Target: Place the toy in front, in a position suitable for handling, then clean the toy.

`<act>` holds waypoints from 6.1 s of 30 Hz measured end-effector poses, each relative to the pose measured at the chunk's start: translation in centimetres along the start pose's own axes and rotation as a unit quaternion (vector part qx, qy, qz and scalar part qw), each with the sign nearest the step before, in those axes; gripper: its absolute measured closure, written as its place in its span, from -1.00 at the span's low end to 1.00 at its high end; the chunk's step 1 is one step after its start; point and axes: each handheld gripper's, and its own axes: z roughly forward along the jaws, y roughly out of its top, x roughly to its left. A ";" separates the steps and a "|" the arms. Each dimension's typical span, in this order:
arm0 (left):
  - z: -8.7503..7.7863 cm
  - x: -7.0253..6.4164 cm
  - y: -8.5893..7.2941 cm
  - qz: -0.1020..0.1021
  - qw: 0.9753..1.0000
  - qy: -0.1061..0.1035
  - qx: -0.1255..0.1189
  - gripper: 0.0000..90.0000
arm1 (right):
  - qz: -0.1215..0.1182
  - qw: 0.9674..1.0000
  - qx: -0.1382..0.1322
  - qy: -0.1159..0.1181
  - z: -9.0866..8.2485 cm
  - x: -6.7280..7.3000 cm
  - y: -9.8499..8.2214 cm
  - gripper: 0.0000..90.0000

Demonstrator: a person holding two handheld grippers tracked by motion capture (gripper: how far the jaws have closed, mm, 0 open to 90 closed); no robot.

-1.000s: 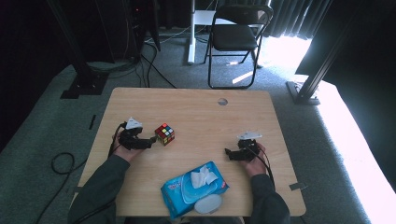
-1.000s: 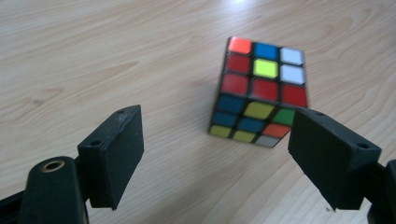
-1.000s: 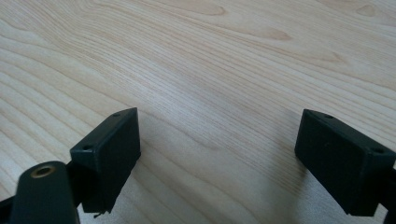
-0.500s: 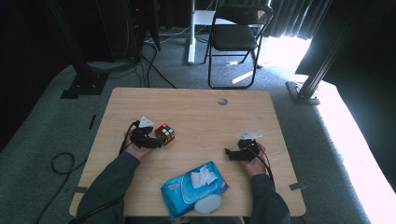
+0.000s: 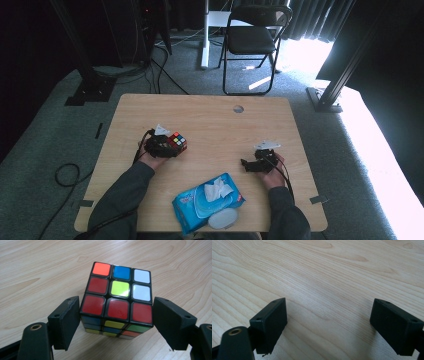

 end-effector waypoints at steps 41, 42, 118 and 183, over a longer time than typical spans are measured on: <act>0.7 -3.1 2.0 0.032 0.999 0.002 -0.004 -0.24 | 0.000 1.000 0.000 0.000 0.0 0.0 0.0 -0.69; 0.8 -3.2 2.0 0.034 0.999 0.002 -0.002 -0.24 | 0.000 1.000 0.000 0.000 0.0 0.0 0.0 -0.69; -5.5 -4.9 0.5 0.016 0.998 -0.048 -0.044 -0.20 | 0.000 1.000 0.000 0.000 0.0 0.0 0.0 -0.69; -8.8 -10.7 0.3 0.093 0.985 -0.139 -0.050 -0.22 | -0.001 1.000 -0.002 0.002 0.0 0.0 0.0 -0.66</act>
